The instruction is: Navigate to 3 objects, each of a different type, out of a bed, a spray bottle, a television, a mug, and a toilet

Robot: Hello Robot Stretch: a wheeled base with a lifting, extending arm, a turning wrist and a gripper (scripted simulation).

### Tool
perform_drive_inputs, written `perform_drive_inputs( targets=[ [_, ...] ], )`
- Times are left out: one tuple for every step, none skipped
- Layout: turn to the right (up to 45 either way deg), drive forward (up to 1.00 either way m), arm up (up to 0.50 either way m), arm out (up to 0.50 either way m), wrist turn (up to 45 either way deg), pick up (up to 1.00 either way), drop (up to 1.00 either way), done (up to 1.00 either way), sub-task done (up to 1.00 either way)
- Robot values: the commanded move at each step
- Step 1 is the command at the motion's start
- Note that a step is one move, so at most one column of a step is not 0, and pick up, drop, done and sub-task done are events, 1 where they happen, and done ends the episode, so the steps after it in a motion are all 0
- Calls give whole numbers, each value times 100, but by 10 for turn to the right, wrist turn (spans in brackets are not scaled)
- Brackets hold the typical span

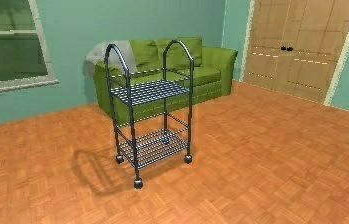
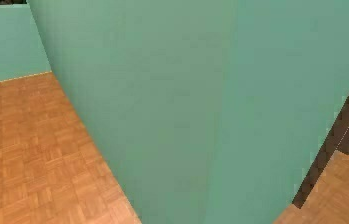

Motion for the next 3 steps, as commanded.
perform_drive_inputs(
  targets=[
    [0, 20, 0, 0, 0, 0, 0, 0, 0],
    [-330, 0, 0, 0, 0, 0, 0, 0, 0],
    [0, 100, 0, 0, 0, 0, 0, 0, 0]
  ],
)
